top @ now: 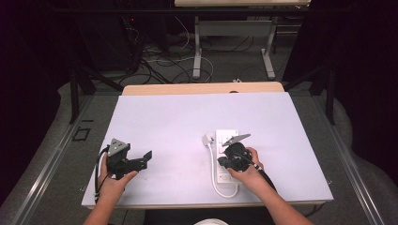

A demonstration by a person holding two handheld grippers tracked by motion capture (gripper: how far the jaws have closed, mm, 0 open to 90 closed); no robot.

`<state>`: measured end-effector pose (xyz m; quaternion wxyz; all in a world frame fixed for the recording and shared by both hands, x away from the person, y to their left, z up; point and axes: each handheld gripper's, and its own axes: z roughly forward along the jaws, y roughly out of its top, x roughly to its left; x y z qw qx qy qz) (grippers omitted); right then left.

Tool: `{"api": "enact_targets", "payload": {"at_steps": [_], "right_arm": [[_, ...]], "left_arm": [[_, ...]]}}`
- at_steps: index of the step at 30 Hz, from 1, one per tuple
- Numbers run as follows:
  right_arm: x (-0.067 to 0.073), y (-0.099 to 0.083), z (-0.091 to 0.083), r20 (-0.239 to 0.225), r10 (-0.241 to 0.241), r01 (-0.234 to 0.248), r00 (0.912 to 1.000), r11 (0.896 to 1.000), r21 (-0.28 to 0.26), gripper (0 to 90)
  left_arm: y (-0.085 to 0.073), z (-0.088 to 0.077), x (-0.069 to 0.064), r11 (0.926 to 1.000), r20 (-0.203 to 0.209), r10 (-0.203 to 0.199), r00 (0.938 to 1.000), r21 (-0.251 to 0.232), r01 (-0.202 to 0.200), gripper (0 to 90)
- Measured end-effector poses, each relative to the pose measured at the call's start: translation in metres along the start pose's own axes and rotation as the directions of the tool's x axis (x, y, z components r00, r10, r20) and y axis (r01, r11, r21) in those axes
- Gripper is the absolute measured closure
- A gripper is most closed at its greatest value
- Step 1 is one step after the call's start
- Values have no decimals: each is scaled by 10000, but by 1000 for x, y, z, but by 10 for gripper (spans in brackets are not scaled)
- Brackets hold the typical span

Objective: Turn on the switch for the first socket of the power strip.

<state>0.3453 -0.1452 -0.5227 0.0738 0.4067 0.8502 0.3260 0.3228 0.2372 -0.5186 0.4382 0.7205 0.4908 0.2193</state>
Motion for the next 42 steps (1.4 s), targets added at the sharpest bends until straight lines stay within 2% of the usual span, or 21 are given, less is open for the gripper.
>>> {"api": "enact_targets", "payload": {"at_steps": [2,4,5,11,12,13,14,17,19,21,23,25,26,31,33,35,36,38,39,41,42], "right_arm": [[0,-1,1,-13,24,-25,10000,9998,-204,885],[-1,-1,0,-99,-76,76,9999,10000,1,893],[0,-1,0,-108,169,-171,9998,9998,-119,900],[-3,-2,2,-297,190,-202,9994,9990,-399,900],[-3,-2,1,-316,152,-157,9994,9997,-181,900],[-3,-2,1,-316,152,-157,9994,9997,-181,900],[-2,-3,2,-250,181,-188,9995,9994,-303,900],[-2,-3,2,-214,35,-39,9998,9998,-175,900],[-2,-4,4,168,-263,270,9995,9987,-435,900],[-3,-4,3,340,-273,288,9990,9986,-448,900],[-4,-4,3,221,-179,190,9996,9985,-513,900],[-5,-4,2,163,-175,180,9997,9993,-336,900],[-4,-5,3,142,-132,139,9998,9986,-505,900],[-5,-5,3,113,-100,106,9999,9986,-519,900],[-5,-5,2,78,-48,51,10000,9994,-348,900],[-5,-5,3,108,25,-19,9999,9985,-541,900],[-5,-5,2,122,-2,6,9999,9994,-349,900],[-4,-5,3,141,62,-54,9999,9987,-512,892],[-4,-5,1,122,20,-16,9999,9995,-326,884],[-4,-5,1,152,-42,46,9999,9995,-311,869],[-4,-6,2,104,7,-2,9999,9987,-501,860]], "left_arm": [[0,0,0,10000,-1,10,10000,3,-10,60],[0,0,0,10000,0,21,10000,11,-21,61],[0,0,0,10000,-1,20,10000,10,-20,60],[0,0,0,10000,-2,26,10000,8,-26,61],[0,0,0,10000,-7,33,10000,2,-33,61],[0,0,0,10000,-4,36,10000,9,-36,61],[0,0,0,10000,-8,38,10000,11,-38,61],[0,0,0,10000,-4,31,10000,17,-31,61],[0,0,0,10000,-2,28,10000,17,-28,61],[0,0,0,10000,-2,33,10000,11,-33,61],[0,0,0,10000,0,10,10000,17,-10,60],[0,0,1,10000,2,3,10000,25,-3,61],[0,0,1,10000,-2,6,10000,22,-6,61],[0,0,0,10000,2,53,10000,41,-53,61],[0,0,0,10000,5,48,10000,42,-48,61],[0,1,1,10000,8,40,10000,45,-40,60],[0,1,1,10000,12,12,10000,37,-12,60],[0,1,1,10000,15,-12,10000,41,12,61],[0,1,0,10000,22,-31,10000,44,31,61],[0,2,0,10000,30,-9,10000,40,9,61],[-1,2,0,10000,46,-2,10000,30,2,61]]}}
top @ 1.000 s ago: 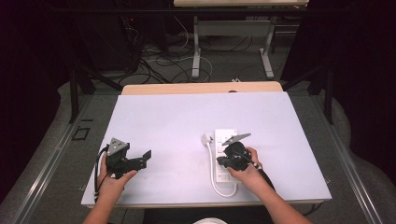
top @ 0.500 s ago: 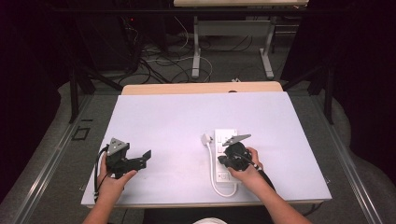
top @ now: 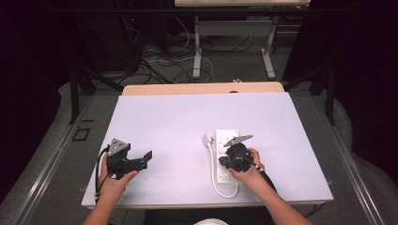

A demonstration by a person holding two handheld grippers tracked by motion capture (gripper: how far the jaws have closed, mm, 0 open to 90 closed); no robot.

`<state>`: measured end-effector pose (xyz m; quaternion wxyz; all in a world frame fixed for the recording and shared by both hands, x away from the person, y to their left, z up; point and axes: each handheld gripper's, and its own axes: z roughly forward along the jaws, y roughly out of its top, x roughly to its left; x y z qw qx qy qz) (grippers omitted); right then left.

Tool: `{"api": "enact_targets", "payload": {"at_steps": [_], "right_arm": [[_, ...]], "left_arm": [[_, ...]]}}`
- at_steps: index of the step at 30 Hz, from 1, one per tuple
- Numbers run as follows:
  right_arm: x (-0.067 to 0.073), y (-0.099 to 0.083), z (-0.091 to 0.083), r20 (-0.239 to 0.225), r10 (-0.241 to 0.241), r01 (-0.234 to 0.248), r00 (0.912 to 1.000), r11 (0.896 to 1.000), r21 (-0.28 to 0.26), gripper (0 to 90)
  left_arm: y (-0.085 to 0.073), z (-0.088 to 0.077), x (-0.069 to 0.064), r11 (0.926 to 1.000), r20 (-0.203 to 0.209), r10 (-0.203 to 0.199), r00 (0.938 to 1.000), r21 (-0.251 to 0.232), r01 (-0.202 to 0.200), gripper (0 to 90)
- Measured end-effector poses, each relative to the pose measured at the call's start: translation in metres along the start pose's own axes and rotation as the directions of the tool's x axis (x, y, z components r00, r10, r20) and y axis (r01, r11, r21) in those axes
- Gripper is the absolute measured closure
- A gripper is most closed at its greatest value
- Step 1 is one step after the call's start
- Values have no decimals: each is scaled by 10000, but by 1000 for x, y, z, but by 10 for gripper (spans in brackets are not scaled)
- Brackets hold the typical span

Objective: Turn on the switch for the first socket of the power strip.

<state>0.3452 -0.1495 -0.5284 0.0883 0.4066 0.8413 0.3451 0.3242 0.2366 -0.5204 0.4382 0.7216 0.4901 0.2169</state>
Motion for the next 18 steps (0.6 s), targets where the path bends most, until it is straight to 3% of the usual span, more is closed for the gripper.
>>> {"api": "enact_targets", "payload": {"at_steps": [6,11,12,18], "right_arm": [[0,0,-3,-94,-34,36,9999,9998,202,790],[-1,0,-3,-99,91,-92,9999,9999,-46,728],[-1,0,-5,-130,216,-215,9997,9997,113,712],[-4,1,-8,-450,629,-635,9970,9979,-140,601]], "left_arm": [[0,-1,0,10000,-11,-9,10000,38,9,61],[0,0,0,10000,-12,-14,10000,10,14,60],[0,0,0,10000,-14,-3,10000,23,3,61],[0,-1,0,9999,16,53,10000,107,-53,61]]}}
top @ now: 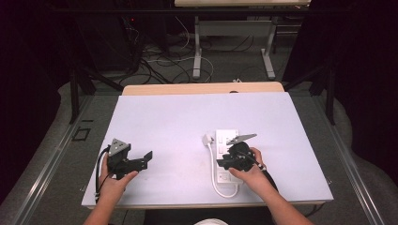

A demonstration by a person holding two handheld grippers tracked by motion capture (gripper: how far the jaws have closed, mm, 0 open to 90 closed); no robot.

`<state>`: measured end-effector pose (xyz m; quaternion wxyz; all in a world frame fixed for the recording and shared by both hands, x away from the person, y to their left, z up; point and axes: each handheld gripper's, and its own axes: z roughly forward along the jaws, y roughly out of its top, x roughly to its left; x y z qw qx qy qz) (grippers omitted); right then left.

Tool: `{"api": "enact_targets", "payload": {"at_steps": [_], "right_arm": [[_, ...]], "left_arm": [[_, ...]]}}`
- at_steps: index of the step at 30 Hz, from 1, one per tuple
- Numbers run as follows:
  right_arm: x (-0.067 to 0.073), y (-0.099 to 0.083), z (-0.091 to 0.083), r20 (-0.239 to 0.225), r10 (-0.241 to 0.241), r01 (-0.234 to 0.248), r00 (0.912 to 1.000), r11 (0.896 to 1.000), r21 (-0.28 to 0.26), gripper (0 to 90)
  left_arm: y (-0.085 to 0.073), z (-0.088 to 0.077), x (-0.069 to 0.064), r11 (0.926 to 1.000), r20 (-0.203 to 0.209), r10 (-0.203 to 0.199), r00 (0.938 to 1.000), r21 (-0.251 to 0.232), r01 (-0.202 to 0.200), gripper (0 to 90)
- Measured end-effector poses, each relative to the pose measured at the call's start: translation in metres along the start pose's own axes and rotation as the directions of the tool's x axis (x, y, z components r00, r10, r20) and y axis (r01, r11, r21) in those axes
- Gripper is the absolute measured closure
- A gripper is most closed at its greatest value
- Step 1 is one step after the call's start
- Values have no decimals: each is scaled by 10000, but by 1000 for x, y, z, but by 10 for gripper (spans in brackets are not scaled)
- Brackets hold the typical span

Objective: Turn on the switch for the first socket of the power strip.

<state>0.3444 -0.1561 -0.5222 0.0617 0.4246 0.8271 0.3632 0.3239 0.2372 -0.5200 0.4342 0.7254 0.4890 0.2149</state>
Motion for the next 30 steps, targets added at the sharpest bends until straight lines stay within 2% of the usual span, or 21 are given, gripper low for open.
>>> {"api": "enact_targets", "payload": {"at_steps": [1,2,7,18,22,23,26,30], "right_arm": [[0,0,1,-60,51,-53,10000,9998,-209,581],[-1,0,-1,1,69,-69,10000,10000,-72,555],[-3,2,-5,93,144,-142,9999,9996,-250,457],[-5,7,-18,202,396,-378,9990,9958,-828,313],[-7,9,-23,652,252,-182,9976,9942,-1064,203],[-9,11,-26,717,330,-242,9969,9925,-1200,150],[-12,13,-31,892,359,-236,9954,9906,-1348,146],[-19,17,-41,1222,221,-44,9923,9896,-1435,72]], "left_arm": [[0,0,0,10000,6,-22,10000,4,22,61],[0,0,0,10000,4,-23,10000,2,23,61],[0,0,0,10000,6,-51,10000,-19,51,61],[0,0,1,10000,1,-86,10000,-31,86,61],[0,0,1,9999,7,-165,9999,-27,165,61],[-1,1,1,9998,6,-176,9998,-32,176,61],[0,0,2,9999,-6,-160,9999,-3,160,61],[-1,0,2,9997,4,-223,9998,30,223,61]]}}
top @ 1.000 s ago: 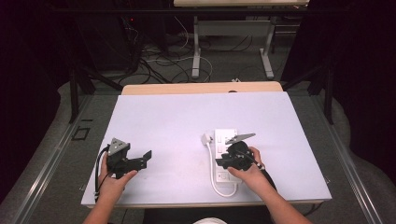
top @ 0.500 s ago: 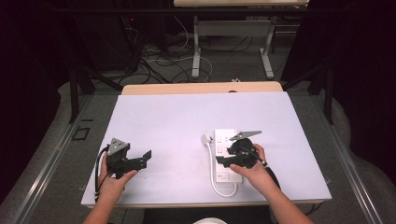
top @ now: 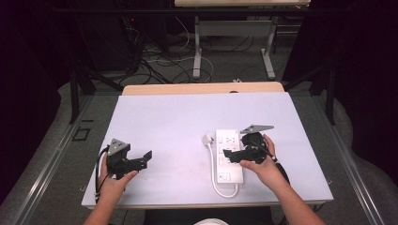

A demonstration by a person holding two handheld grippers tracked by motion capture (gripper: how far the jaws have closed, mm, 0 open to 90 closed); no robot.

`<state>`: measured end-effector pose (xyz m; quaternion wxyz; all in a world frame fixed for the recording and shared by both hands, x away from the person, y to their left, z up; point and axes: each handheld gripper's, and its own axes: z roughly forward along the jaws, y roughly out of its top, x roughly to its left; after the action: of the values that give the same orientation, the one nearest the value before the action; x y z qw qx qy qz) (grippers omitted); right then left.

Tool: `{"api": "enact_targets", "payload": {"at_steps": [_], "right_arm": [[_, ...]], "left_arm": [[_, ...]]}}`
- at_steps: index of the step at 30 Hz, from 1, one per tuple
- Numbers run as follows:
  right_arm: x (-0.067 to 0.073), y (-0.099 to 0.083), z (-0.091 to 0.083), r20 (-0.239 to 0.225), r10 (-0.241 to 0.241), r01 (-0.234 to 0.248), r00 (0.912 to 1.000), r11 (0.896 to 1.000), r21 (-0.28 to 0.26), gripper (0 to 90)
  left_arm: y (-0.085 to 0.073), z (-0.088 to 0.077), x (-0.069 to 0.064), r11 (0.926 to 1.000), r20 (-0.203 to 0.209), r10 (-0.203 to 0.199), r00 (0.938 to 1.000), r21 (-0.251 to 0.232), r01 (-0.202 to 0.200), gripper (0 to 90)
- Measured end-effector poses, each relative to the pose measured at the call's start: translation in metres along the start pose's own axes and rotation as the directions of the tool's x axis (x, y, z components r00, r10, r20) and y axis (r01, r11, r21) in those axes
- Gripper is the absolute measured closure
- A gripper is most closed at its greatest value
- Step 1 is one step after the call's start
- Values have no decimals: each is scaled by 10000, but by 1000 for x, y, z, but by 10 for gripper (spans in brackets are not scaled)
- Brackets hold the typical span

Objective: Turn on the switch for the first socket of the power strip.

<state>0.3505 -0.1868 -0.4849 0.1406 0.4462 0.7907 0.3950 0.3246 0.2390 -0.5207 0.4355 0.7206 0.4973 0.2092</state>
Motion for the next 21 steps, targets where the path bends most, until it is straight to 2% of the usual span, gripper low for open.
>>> {"api": "enact_targets", "payload": {"at_steps": [3,7,15,21], "right_arm": [[-6,3,-8,128,11,-9,9999,9999,-147,0],[-19,6,-25,499,133,-114,9987,9993,-366,0],[-37,1,-39,892,388,-337,9953,9978,-579,0],[-51,-7,-44,1169,783,-701,9901,9949,-730,0]], "left_arm": [[0,0,0,10000,-11,0,10000,-19,0,61],[0,0,1,10000,-36,-22,10000,-28,22,61],[0,0,1,10000,-50,-15,10000,-53,15,61],[0,0,1,9999,-117,-50,9999,-103,48,61]]}}
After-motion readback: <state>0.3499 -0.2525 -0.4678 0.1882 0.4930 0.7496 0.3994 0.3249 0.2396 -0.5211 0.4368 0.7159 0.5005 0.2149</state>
